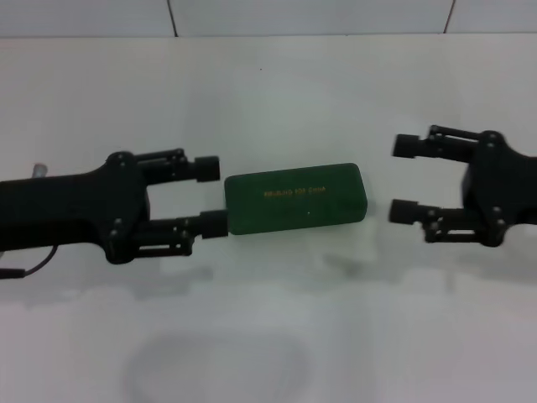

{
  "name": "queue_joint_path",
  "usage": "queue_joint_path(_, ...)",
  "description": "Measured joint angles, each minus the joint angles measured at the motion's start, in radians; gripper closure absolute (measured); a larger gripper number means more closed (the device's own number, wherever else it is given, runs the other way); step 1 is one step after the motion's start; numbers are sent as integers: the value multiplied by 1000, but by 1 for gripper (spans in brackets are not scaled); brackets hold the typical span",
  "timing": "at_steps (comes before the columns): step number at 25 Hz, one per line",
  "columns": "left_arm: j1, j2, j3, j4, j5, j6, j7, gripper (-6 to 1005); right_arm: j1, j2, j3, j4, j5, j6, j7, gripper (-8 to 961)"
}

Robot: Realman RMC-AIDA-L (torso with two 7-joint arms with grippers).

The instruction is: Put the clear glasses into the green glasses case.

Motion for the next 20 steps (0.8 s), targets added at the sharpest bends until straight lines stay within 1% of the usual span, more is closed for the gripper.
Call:
queue_joint_path(2, 7, 4, 0, 0, 9, 7, 0, 306, 21, 2, -34, 24, 19, 9, -9, 310)
queue_joint_path(5, 8, 15, 0, -1, 17, 24, 0, 283, 33, 4, -73, 51, 59, 15, -15, 172)
queue_joint_path(9, 4, 44, 0, -3, 16, 55, 1, 253, 46, 4, -169, 74, 135, 45, -26, 109)
queue_joint_path(11, 0, 69, 0, -7, 11, 69, 0, 245, 54, 5, -235, 75, 167, 77, -27, 77)
queue_joint_path(13, -2, 89, 0, -8, 10, 85, -4, 245, 62, 4, -286, 75, 191, 102, -27, 77)
queue_joint_path(14, -2, 96, 0, -9, 8, 90, -5, 245, 66, 4, -311, 75, 206, 111, -27, 77)
queue_joint_path(16, -3, 106, -8, -9, 10, 96, -6, 245, 71, 4, -343, 75, 227, 121, -27, 77)
queue_joint_path(20, -3, 113, -25, -9, 16, 104, -6, 245, 82, 4, -383, 78, 250, 124, -25, 77)
